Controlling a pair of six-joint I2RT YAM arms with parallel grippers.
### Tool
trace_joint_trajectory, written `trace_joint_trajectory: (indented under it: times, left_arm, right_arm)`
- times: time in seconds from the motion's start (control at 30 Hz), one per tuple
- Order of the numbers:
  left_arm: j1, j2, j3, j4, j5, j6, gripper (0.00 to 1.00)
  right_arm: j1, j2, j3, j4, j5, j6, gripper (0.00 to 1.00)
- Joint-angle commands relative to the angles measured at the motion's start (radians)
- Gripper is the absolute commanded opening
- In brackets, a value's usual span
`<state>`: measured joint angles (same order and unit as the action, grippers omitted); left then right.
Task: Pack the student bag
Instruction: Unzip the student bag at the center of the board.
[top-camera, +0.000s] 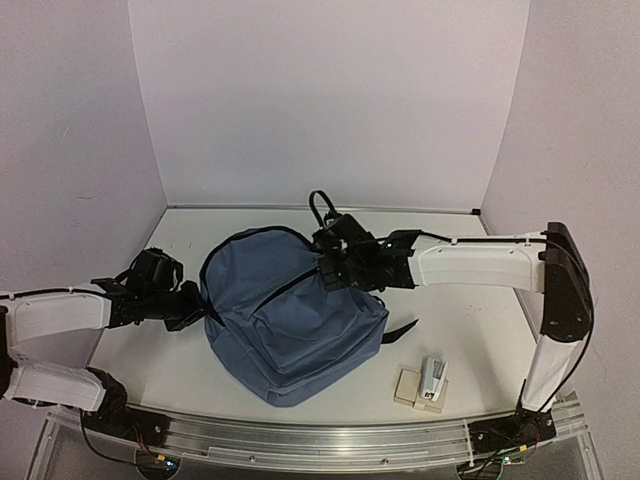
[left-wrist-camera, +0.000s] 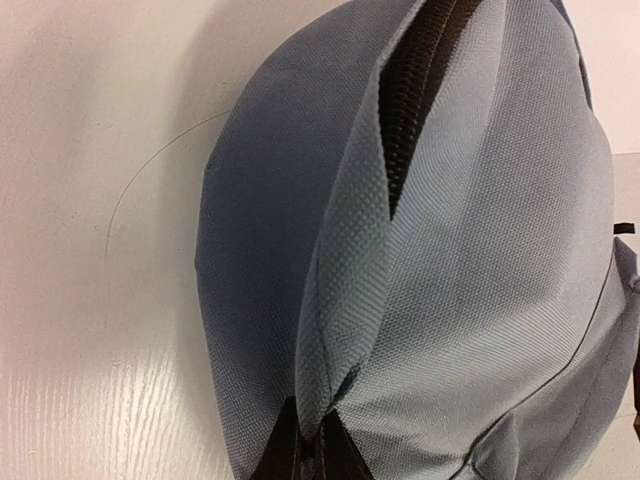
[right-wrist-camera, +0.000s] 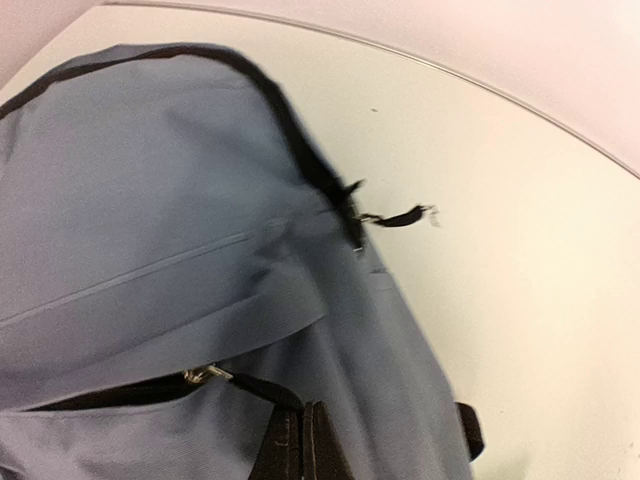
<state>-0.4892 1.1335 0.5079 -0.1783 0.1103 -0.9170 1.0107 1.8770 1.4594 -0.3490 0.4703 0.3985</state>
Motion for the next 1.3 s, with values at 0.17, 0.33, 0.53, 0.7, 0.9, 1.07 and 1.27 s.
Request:
trace_joint_trajectory:
  times: [0.17,0.33,0.53,0.7,0.9,1.07,1.27]
  left_arm:
    - [0.009,-0.040,-0.029,0.039,0.048,0.111,0.00]
    - [-0.016,-0.034,-0.024,0.074,0.168,0.181,0.00]
    - [-0.057,-0.058,0.017,-0.020,0.162,0.222,0.25]
    - [-0.058,-0.171,0.108,-0.190,-0.007,0.275,0.72]
    - [-0.064,-0.123,0.266,-0.220,0.048,0.393,0.82]
    - [-0.134,0.045,0.410,-0.185,0.117,0.485,0.88]
    - [-0.252,0.265,0.567,-0.176,0.145,0.577,0.92]
  right_arm:
    - [-0.077,-0.079,-0.046,0.005,0.023,-0.009,0.00]
    - [-0.115,-0.050,-0.022,0.062,-0.013,-0.056,0.00]
    - [-0.145,-0.018,0.055,0.097,-0.113,-0.100,0.06]
    - [-0.144,-0.126,-0.021,0.081,-0.152,-0.059,0.63]
    - [-0.146,-0.296,-0.207,0.054,-0.193,0.099,0.87]
    - [-0.147,-0.376,-0.330,0.063,-0.288,0.246,0.87]
    - [-0.145,-0.392,-0.425,0.124,-0.407,0.345,0.76]
